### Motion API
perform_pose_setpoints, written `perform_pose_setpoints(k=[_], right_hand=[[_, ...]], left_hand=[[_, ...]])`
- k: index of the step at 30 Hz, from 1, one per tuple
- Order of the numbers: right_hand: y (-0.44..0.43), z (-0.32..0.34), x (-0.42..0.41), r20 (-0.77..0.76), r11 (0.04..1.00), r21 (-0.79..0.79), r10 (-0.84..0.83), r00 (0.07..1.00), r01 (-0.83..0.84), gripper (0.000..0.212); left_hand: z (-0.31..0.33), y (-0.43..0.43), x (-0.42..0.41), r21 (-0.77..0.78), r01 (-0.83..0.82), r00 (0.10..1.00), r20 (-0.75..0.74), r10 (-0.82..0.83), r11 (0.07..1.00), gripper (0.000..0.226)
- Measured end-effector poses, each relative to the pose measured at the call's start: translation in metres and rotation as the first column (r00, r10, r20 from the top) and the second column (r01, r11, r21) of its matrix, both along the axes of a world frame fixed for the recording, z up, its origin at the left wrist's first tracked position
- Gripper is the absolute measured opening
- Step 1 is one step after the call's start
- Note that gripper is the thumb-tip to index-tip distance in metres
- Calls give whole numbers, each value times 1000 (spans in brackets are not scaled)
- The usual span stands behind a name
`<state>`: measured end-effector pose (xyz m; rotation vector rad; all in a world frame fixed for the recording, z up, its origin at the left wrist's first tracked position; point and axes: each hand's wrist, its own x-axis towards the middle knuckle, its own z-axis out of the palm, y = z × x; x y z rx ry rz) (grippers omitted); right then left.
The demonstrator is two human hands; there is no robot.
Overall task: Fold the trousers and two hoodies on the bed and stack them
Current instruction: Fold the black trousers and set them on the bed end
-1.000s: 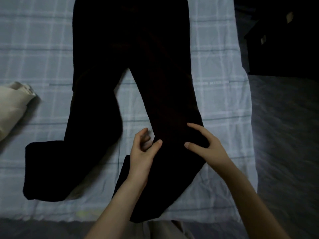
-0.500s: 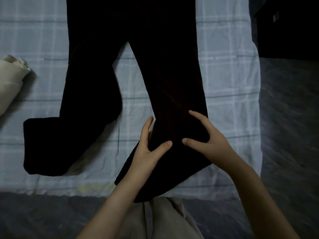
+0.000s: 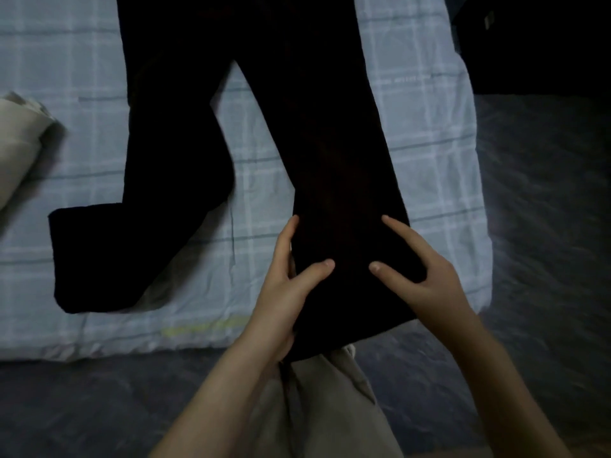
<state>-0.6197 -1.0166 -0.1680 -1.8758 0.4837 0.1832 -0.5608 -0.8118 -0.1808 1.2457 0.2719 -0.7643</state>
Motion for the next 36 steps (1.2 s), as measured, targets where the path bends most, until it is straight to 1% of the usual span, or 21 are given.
perform_pose_setpoints(k=[2, 5, 7, 9, 10, 12, 13, 15, 16, 18, 20, 22, 24, 26, 28, 29, 30, 31, 32, 34, 36], right_hand=[[-5, 7, 0, -28, 999, -39, -9, 1000, 8, 61], [-8, 1, -1, -39, 996, 88, 20, 999, -16, 67], [-11, -3, -5, -26, 983, 167, 75, 997, -70, 72], [-19, -2, -9, -4, 972, 181, 150, 989, -147, 77], [-24, 0, -11, -7, 965, 188, 190, 982, -185, 78], [-32, 5, -16, -65, 957, 206, 220, 973, -203, 71], [-35, 6, -20, -96, 964, 189, 209, 973, -188, 66], [-40, 5, -27, -141, 980, 129, 171, 975, -153, 56], [-41, 2, -29, -159, 982, 150, 141, 977, -117, 53], [-39, -7, -34, -187, 968, 242, 116, 976, -68, 52], [-33, -15, -35, -169, 973, 216, 121, 978, -83, 55], [-29, -21, -34, -131, 982, 181, 86, 988, -61, 57], [-28, -25, -31, -98, 973, 229, 7, 995, 16, 54], [-28, -26, -27, -77, 966, 252, -42, 996, 60, 48], [-28, -25, -23, -69, 970, 238, -26, 997, 41, 46], [-28, -24, -21, -65, 973, 228, -11, 998, 25, 46], [-28, -23, -20, -61, 973, 229, -5, 998, 19, 46], [-29, -20, -19, -56, 971, 240, -8, 998, 22, 45], [-30, -18, -18, -47, 969, 247, -14, 999, 25, 44], [-31, -13, -20, -24, 973, 231, -21, 999, 26, 43], [-31, -11, -22, -19, 982, 189, -15, 1000, 18, 42]], left_hand=[[2, -2, -8, 20, 12, 999, -31, -11, 1000, 73], [0, -9, -20, 198, 75, 989, 107, -98, 977, 79], [-5, -12, -27, 223, 79, 981, 154, -116, 972, 88], [-9, -13, -35, 171, 102, 979, 159, -130, 980, 98], [-11, -14, -40, 112, 101, 986, 124, -115, 989, 99], [-12, -14, -47, -23, 53, 999, -3, -53, 998, 93], [-11, -14, -49, -33, 35, 999, -33, -36, 999, 91], [-10, -16, -48, 92, 46, 999, 6, -47, 995, 88], [-10, -18, -47, 199, 49, 997, 46, -59, 979, 85], [-11, -24, -50, 410, 25, 986, 142, -92, 912, 75], [-11, -33, -57, 551, -30, 964, 237, -122, 834, 67], [-13, -42, -64, 651, -97, 941, 307, -145, 753, 64], [-15, -52, -65, 744, -147, 928, 333, -170, 652, 62], [-16, -65, -62, 812, -170, 937, 308, -164, 559, 60], [-16, -78, -55, 856, -188, 936, 304, -175, 481, 46], [-16, -82, -51, 851, -204, 933, 319, -169, 485, 34], [-15, -83, -47, 817, -229, 930, 344, -129, 528, 21], [-14, -81, -43, 763, -258, 929, 365, -65, 593, 10], [-13, -74, -41, 691, -286, 926, 377, 6, 664, 6], [-7, -53, -43, 556, -323, 920, 376, 116, 766, 14], [-3, -29, -52, 529, -325, 925, 351, 147, 784, 18]])
